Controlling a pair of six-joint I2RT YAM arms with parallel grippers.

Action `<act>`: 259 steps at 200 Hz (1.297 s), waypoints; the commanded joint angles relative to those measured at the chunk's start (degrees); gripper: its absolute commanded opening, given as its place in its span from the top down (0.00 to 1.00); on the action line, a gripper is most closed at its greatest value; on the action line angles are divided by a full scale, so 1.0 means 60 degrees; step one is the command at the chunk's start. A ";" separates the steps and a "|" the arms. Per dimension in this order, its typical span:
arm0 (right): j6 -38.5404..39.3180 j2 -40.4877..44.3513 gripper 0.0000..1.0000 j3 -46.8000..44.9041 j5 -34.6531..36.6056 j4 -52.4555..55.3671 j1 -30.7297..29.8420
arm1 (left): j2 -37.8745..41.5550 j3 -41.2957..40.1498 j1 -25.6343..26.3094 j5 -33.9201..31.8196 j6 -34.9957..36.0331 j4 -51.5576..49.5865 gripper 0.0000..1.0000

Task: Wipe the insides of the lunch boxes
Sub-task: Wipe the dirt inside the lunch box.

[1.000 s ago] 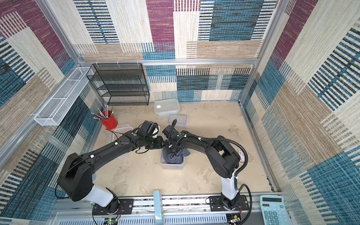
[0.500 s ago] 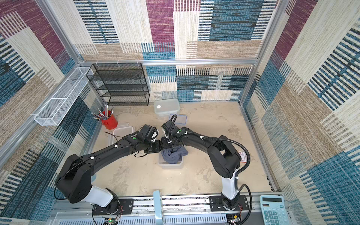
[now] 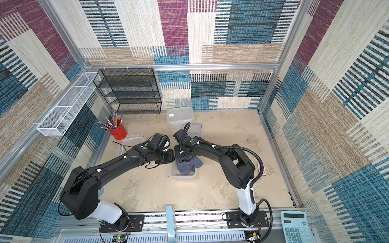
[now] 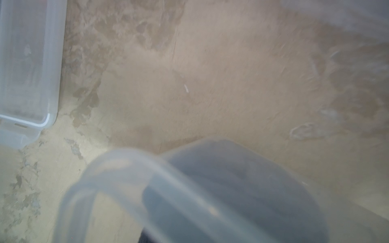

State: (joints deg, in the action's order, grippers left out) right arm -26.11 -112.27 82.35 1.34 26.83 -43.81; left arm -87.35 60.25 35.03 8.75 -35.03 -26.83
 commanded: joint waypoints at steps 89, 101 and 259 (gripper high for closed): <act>0.1029 0.0357 1.00 -0.0284 0.3444 0.0841 -0.0071 | -0.0497 0.1167 0.0048 -0.1241 0.0171 -0.2440 1.00; 0.1178 0.0379 1.00 -0.0470 0.2988 0.1074 -0.0184 | -0.0594 0.1329 0.0041 -0.1377 0.0128 -0.2488 1.00; -0.0219 -0.0045 1.00 -0.1058 -0.4433 -0.1966 -0.0293 | -0.1238 0.1448 0.0057 -0.0666 -0.0295 -0.1734 1.00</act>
State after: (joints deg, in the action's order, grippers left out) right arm -21.28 -111.98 74.46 -22.09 24.56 -46.59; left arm -95.26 70.28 35.27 0.80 -34.15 -40.16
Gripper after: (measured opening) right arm 0.089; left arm 0.103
